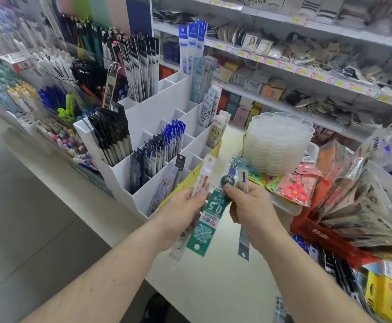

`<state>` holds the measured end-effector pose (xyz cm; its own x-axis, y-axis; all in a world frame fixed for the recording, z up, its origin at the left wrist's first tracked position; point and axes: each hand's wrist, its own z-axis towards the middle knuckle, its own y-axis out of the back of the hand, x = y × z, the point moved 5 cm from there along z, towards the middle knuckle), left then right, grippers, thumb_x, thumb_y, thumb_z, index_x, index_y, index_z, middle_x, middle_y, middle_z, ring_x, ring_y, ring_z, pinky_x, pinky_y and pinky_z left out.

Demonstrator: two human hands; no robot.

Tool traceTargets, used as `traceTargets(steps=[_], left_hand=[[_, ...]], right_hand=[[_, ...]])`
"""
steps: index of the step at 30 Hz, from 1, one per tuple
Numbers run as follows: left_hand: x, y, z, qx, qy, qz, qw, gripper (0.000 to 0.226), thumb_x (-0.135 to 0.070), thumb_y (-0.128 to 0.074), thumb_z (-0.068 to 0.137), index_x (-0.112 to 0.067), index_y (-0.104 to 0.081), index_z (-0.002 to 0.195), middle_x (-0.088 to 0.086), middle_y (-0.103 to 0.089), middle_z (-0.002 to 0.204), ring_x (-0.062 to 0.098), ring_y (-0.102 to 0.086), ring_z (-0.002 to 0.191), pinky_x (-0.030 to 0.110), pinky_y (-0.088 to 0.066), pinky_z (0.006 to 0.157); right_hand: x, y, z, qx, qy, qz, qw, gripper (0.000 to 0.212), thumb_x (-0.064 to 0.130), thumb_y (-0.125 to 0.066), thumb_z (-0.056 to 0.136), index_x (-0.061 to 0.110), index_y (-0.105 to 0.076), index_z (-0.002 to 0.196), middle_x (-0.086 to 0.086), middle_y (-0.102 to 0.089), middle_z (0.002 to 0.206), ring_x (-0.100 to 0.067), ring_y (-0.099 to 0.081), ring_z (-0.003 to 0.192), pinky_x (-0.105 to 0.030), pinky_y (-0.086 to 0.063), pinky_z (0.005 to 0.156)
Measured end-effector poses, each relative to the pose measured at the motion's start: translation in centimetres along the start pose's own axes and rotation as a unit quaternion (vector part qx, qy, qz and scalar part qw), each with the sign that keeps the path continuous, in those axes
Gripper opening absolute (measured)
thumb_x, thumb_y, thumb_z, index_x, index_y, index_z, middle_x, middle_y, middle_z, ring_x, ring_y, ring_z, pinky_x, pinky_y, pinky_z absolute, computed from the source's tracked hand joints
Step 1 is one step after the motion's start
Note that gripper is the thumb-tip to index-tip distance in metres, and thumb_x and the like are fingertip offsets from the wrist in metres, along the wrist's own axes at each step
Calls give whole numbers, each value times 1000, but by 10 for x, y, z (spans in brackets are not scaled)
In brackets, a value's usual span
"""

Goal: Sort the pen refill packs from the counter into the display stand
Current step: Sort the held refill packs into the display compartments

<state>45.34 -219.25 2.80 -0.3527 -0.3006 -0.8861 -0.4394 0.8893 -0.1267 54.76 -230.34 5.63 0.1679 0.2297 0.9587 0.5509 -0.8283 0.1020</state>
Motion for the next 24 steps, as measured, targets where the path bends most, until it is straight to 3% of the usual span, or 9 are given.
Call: traceTargets(steps=[3, 5, 8, 10, 13, 16, 18, 21, 24], left_hand=[[-3, 11, -10, -67, -11, -47, 997, 23, -32, -49, 103, -13, -62, 100, 0, -63, 73, 15, -50, 52, 23, -32, 46], [-5, 16, -15, -76, -22, -99, 992, 20, -33, -55, 99, -13, -61, 100, 0, -65, 73, 12, -49, 50, 17, -30, 37], [-3, 17, -21, -53, -10, -85, 995, 14, -24, -63, 95, -13, -60, 104, 0, -65, 73, 12, -54, 52, 15, -28, 36], [2, 17, -22, -34, 1, -63, 997, 5, -12, -64, 93, -10, -62, 98, 0, -65, 71, 10, -54, 51, 16, -27, 38], [9, 24, -21, -42, 20, -147, 988, 12, -6, -63, 92, -11, -70, 84, 0, -69, 72, 10, -59, 53, 15, -27, 38], [11, 35, -16, -75, 15, -225, 971, 14, -10, -62, 92, -13, -75, 86, -2, -72, 76, 9, -66, 59, 14, -30, 39], [8, 41, -12, -99, -6, -221, 970, 10, -12, -64, 92, -11, -72, 98, -3, -73, 79, 9, -68, 62, 14, -32, 40], [4, 48, -7, -126, -33, -178, 975, 9, -8, -65, 92, -10, -68, 100, 0, -75, 82, 13, -69, 63, 17, -33, 41], [1, 58, -4, -141, -59, -85, 985, 7, -9, -68, 91, -14, -64, 93, 5, -74, 86, 14, -69, 62, 21, -34, 44]], right_hand=[[1, 7, 1, 90, -33, -1, 995, 23, 10, -57, 98, 11, -53, 75, -6, -53, 56, -16, -35, 48, -27, -23, 48], [-1, 4, -5, 196, -68, -46, 977, 16, 13, -67, 88, 10, -56, 77, -17, -51, 70, -24, -39, 61, -31, -25, 54], [-6, -5, -17, 297, -117, -84, 944, 17, 22, -73, 66, 12, -60, 71, -20, -52, 81, -30, -45, 69, -33, -34, 61], [-6, -8, -18, 309, -123, -66, 941, 14, 18, -71, 73, 11, -60, 70, -17, -56, 71, -24, -53, 59, -31, -42, 60], [-4, -7, -9, 272, -130, 113, 947, 25, 22, -61, 86, 14, -60, 62, -2, -54, 57, -11, -48, 42, -23, -39, 45], [-13, -2, 7, 138, -113, 328, 928, 24, 7, -41, 86, 12, -57, 69, -2, -50, 58, -9, -33, 34, -19, -25, 39], [-21, -5, 9, 66, -82, 327, 939, 18, -3, -39, 74, 11, -49, 77, -1, -50, 60, -9, -28, 37, -20, -23, 39], [-25, -18, 11, 36, -29, 321, 946, 23, -1, -53, 59, 12, -48, 77, 0, -42, 57, -8, -28, 39, -22, -19, 42], [-27, -24, 23, -37, -3, 290, 956, 19, 7, -66, 81, 14, -50, 75, 3, -33, 49, -7, -24, 36, -22, -17, 41]])
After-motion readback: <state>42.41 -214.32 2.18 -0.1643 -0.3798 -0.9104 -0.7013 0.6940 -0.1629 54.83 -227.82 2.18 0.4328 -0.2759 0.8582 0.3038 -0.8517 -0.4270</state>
